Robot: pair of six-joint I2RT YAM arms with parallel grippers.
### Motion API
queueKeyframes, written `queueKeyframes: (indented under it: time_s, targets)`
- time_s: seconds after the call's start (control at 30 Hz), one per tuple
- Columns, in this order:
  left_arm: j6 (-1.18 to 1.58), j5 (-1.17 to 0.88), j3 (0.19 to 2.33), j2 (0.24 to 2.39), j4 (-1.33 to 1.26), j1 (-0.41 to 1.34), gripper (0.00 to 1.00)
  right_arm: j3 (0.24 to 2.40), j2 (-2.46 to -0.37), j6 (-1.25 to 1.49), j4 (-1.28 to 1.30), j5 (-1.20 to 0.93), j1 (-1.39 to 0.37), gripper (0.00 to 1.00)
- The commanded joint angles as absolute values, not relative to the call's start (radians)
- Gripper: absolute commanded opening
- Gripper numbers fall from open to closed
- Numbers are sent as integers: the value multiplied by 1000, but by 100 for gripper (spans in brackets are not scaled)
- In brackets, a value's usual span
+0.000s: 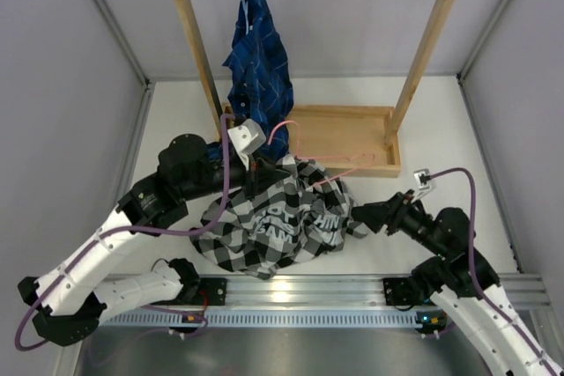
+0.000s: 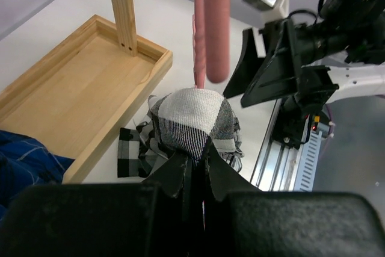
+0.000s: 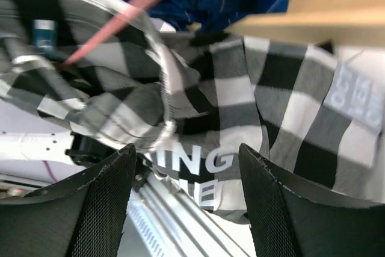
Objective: Place the shirt on the hanger
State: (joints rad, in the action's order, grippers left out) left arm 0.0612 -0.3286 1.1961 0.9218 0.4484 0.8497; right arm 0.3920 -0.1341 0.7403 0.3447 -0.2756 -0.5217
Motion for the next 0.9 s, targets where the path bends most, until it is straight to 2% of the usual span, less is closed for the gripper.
queueKeyframes:
  time_s: [0.0,0.2,0.3,0.37,0.53,0.87]
  targets:
    - [170,-310,1167,891,275,848,0,328,-156,963,68,-328,-529,66]
    - [181,-324,1141,894,252,848,0,310,-304,1023,-83,-353,-532,63]
    - [187,-325,1123,890,224,848,0,269,-339,1087,-150,-347,-537,55]
    - [189,-322,1114,893,215,848,0,259,-353,1103,-147,-321,-551,51]
    - [192,-321,1112,896,201,848,0,295,-336,1080,-28,-244,-590,49]
    - [192,-324,1106,911,170,850,0,290,-383,1104,-34,-213,-679,44]
